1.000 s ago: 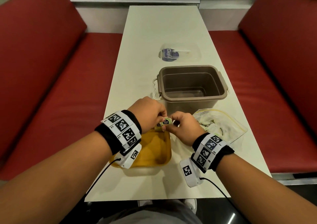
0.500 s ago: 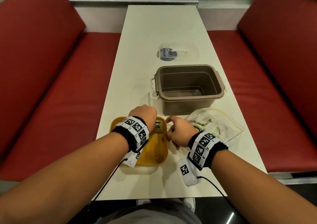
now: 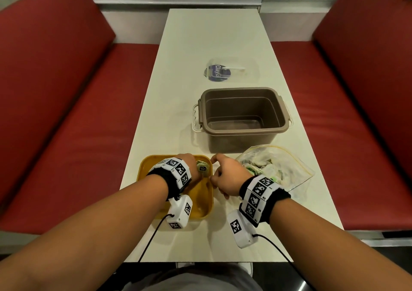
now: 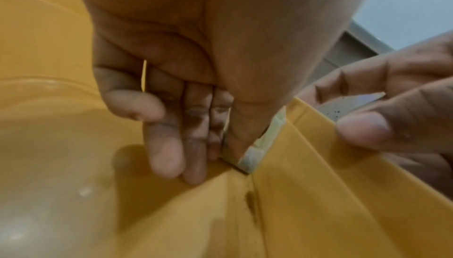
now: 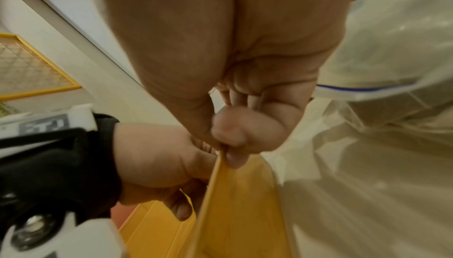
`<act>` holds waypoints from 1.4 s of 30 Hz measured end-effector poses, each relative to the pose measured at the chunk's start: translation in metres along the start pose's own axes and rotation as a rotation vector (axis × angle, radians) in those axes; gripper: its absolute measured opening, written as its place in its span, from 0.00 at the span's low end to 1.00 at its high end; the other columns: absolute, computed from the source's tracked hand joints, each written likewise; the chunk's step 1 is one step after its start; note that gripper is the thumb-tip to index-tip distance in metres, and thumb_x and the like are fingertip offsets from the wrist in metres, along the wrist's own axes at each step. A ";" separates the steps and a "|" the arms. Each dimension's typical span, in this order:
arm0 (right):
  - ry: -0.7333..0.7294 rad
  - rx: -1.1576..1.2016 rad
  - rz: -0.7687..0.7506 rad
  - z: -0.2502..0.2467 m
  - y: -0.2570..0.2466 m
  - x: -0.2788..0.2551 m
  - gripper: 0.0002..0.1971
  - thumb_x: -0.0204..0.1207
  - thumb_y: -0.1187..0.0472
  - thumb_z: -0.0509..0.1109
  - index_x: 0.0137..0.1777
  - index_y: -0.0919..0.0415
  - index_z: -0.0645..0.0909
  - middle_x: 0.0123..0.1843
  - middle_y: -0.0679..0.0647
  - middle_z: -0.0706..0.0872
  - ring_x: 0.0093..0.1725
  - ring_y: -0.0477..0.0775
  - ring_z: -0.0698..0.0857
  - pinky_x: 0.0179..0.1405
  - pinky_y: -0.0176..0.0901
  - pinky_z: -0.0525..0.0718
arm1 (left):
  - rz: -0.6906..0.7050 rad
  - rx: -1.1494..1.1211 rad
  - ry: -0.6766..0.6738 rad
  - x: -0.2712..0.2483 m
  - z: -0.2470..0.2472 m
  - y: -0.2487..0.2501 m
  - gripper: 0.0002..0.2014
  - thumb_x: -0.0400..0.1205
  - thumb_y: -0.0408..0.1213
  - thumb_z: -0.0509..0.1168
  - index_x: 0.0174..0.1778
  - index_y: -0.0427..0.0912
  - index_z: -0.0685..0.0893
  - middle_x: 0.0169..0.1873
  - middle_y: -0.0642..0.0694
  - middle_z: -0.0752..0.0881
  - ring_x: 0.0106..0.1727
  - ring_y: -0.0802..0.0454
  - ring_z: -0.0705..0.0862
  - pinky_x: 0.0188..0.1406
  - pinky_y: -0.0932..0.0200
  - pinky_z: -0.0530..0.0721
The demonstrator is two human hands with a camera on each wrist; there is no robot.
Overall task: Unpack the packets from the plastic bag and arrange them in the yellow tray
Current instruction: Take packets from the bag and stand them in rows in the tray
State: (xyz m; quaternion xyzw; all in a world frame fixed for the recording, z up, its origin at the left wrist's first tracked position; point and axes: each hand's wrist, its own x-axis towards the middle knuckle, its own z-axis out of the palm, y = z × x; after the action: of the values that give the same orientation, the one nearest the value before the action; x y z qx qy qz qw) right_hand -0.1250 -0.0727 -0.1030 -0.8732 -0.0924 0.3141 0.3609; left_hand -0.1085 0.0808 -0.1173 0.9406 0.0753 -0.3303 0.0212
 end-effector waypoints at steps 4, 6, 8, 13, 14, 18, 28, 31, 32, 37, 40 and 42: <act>0.018 -0.061 0.000 -0.002 -0.001 -0.001 0.27 0.79 0.62 0.68 0.77 0.55 0.65 0.44 0.62 0.90 0.26 0.61 0.87 0.19 0.51 0.86 | -0.016 -0.029 -0.030 0.000 -0.004 0.004 0.12 0.80 0.50 0.64 0.38 0.46 0.82 0.31 0.47 0.84 0.30 0.52 0.82 0.33 0.57 0.81; 0.073 -0.110 -0.021 -0.009 0.000 -0.005 0.30 0.80 0.55 0.70 0.80 0.52 0.63 0.47 0.60 0.89 0.25 0.55 0.86 0.16 0.41 0.80 | -0.037 -0.052 -0.013 -0.007 -0.009 0.002 0.15 0.79 0.54 0.66 0.36 0.45 0.81 0.31 0.47 0.85 0.31 0.51 0.84 0.36 0.57 0.84; 0.113 -0.111 -0.084 -0.022 0.001 -0.013 0.27 0.80 0.52 0.70 0.77 0.50 0.68 0.45 0.54 0.89 0.25 0.47 0.85 0.21 0.37 0.80 | -0.036 0.019 0.036 -0.020 -0.021 0.004 0.17 0.79 0.55 0.66 0.38 0.43 0.80 0.31 0.47 0.83 0.34 0.49 0.84 0.35 0.57 0.81; 0.336 -0.139 -0.182 -0.076 0.023 -0.035 0.11 0.77 0.56 0.70 0.59 0.50 0.82 0.32 0.43 0.84 0.37 0.48 0.85 0.46 0.43 0.84 | 0.208 0.028 0.276 -0.046 -0.052 0.036 0.10 0.81 0.49 0.65 0.50 0.47 0.85 0.46 0.47 0.87 0.48 0.46 0.85 0.48 0.54 0.84; 0.381 -0.216 -0.163 -0.088 0.031 -0.039 0.11 0.76 0.56 0.70 0.57 0.49 0.82 0.35 0.45 0.85 0.41 0.52 0.86 0.46 0.44 0.83 | 0.303 -0.041 0.314 -0.048 -0.053 0.046 0.08 0.81 0.47 0.66 0.53 0.50 0.85 0.49 0.48 0.87 0.52 0.47 0.85 0.53 0.53 0.84; 0.289 -0.569 0.089 -0.117 0.068 -0.058 0.20 0.72 0.44 0.73 0.63 0.47 0.81 0.59 0.56 0.79 0.64 0.61 0.78 0.59 0.50 0.80 | 0.478 -0.164 0.219 -0.039 -0.040 0.090 0.22 0.76 0.46 0.73 0.67 0.56 0.81 0.67 0.45 0.75 0.65 0.45 0.79 0.68 0.51 0.78; 0.043 -0.337 0.142 -0.132 0.133 -0.066 0.47 0.70 0.63 0.77 0.85 0.50 0.56 0.62 0.58 0.84 0.54 0.58 0.85 0.45 0.41 0.81 | 0.391 -0.336 0.085 -0.029 0.008 0.118 0.65 0.58 0.45 0.86 0.84 0.52 0.48 0.67 0.46 0.82 0.63 0.46 0.83 0.64 0.53 0.82; 0.144 -0.155 0.023 -0.132 0.145 -0.061 0.44 0.71 0.71 0.70 0.85 0.46 0.58 0.64 0.51 0.81 0.45 0.51 0.85 0.41 0.34 0.81 | 0.410 -0.544 0.123 -0.037 0.009 0.116 0.62 0.60 0.37 0.85 0.83 0.50 0.49 0.62 0.53 0.81 0.59 0.55 0.81 0.61 0.63 0.79; 0.161 -0.118 -0.010 -0.131 0.149 -0.059 0.42 0.72 0.72 0.68 0.84 0.45 0.60 0.64 0.49 0.81 0.41 0.47 0.84 0.38 0.30 0.80 | 0.392 -0.579 0.128 -0.038 0.011 0.114 0.62 0.60 0.37 0.85 0.82 0.51 0.49 0.62 0.54 0.81 0.58 0.56 0.81 0.61 0.63 0.79; 0.098 -0.162 -0.028 -0.119 0.168 -0.049 0.39 0.74 0.72 0.66 0.84 0.49 0.62 0.70 0.57 0.79 0.52 0.53 0.82 0.52 0.35 0.77 | 0.202 -0.507 0.096 -0.031 0.036 0.114 0.59 0.59 0.46 0.85 0.80 0.53 0.54 0.62 0.49 0.84 0.59 0.47 0.85 0.62 0.55 0.83; 0.068 -0.211 -0.024 -0.112 0.170 -0.044 0.37 0.76 0.65 0.68 0.84 0.55 0.60 0.68 0.64 0.77 0.63 0.62 0.81 0.61 0.43 0.79 | 0.155 -0.413 0.071 -0.028 0.044 0.117 0.64 0.54 0.54 0.85 0.81 0.55 0.50 0.63 0.49 0.83 0.61 0.46 0.84 0.64 0.52 0.82; 0.058 -0.206 -0.020 -0.109 0.170 -0.041 0.37 0.75 0.62 0.69 0.84 0.56 0.59 0.69 0.65 0.76 0.65 0.63 0.80 0.65 0.48 0.80 | 0.129 -0.370 0.073 -0.028 0.048 0.119 0.66 0.50 0.59 0.84 0.80 0.59 0.49 0.64 0.48 0.79 0.62 0.45 0.83 0.66 0.49 0.82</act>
State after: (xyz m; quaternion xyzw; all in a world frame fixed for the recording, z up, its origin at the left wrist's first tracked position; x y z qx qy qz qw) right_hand -0.1012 -0.2736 -0.1407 -0.9135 -0.1224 0.2739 0.2748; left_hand -0.1412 -0.0446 -0.1381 0.9349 0.0750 -0.2747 0.2120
